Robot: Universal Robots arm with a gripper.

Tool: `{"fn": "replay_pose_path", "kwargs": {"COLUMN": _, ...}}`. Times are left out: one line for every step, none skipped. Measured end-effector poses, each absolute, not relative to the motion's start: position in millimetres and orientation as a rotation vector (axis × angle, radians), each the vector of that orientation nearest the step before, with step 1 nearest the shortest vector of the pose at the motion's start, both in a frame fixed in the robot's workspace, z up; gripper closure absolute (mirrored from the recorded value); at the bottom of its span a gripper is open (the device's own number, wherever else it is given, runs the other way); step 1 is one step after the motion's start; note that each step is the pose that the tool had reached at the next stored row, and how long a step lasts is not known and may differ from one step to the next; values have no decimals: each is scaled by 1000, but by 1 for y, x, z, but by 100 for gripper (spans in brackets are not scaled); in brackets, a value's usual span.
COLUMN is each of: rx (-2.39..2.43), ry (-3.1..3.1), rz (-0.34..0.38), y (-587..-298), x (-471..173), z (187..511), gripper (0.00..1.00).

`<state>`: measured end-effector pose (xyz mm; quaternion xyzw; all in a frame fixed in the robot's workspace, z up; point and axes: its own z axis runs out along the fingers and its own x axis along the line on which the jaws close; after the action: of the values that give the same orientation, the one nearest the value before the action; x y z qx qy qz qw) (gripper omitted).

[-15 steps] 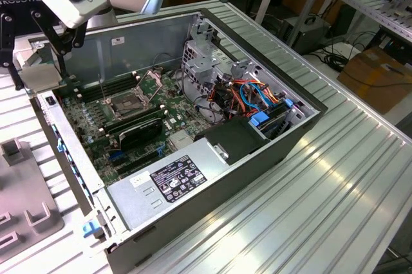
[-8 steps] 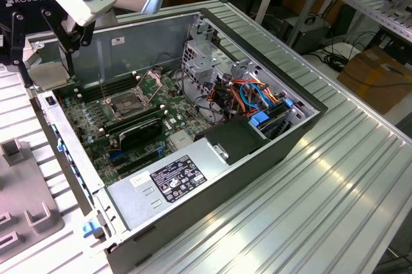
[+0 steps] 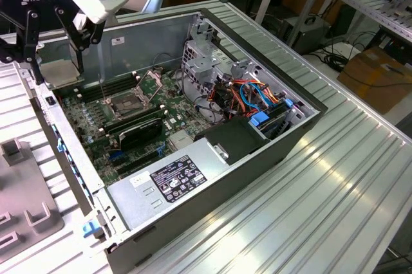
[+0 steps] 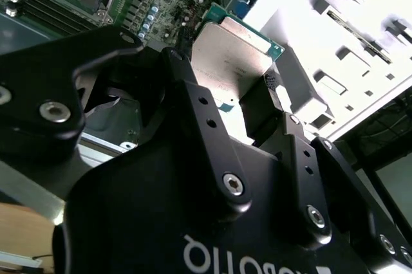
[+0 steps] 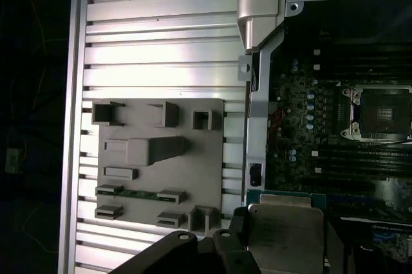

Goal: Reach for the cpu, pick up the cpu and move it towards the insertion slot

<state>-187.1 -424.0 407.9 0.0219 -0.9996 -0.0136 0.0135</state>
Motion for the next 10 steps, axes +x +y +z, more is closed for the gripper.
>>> {"fn": "replay_pose_path", "kwargs": {"rx": 68, "ry": -3114, "rz": -42, "y": -424, "x": -185, "z": 408, "gripper": 45}}
{"fn": "replay_pose_path", "kwargs": {"rx": 68, "ry": -3114, "rz": -43, "y": -424, "x": -184, "z": 408, "gripper": 45}}
{"fn": "replay_pose_path", "kwargs": {"rx": 68, "ry": -3114, "rz": -42, "y": -424, "x": -183, "z": 408, "gripper": 45}}
{"fn": "replay_pose_path", "kwargs": {"rx": 68, "ry": -3114, "rz": -42, "y": -424, "x": -182, "z": 408, "gripper": 45}}
{"fn": "replay_pose_path", "kwargs": {"rx": 68, "ry": -3114, "rz": -42, "y": -424, "x": -182, "z": 408, "gripper": 45}}
{"fn": "replay_pose_path", "kwargs": {"rx": 68, "ry": -3114, "rz": -42, "y": -424, "x": -182, "z": 408, "gripper": 45}}
{"fn": "replay_pose_path", "kwargs": {"rx": 68, "ry": -3114, "rz": -42, "y": -424, "x": -182, "z": 408, "gripper": 45}}
{"fn": "replay_pose_path", "kwargs": {"rx": 68, "ry": -3114, "rz": -42, "y": -424, "x": -182, "z": 408, "gripper": 45}}
{"fn": "replay_pose_path", "kwargs": {"rx": 68, "ry": -3114, "rz": -42, "y": -424, "x": -182, "z": 408, "gripper": 45}}
{"fn": "replay_pose_path", "kwargs": {"rx": 68, "ry": -3114, "rz": -42, "y": -424, "x": -182, "z": 408, "gripper": 45}}
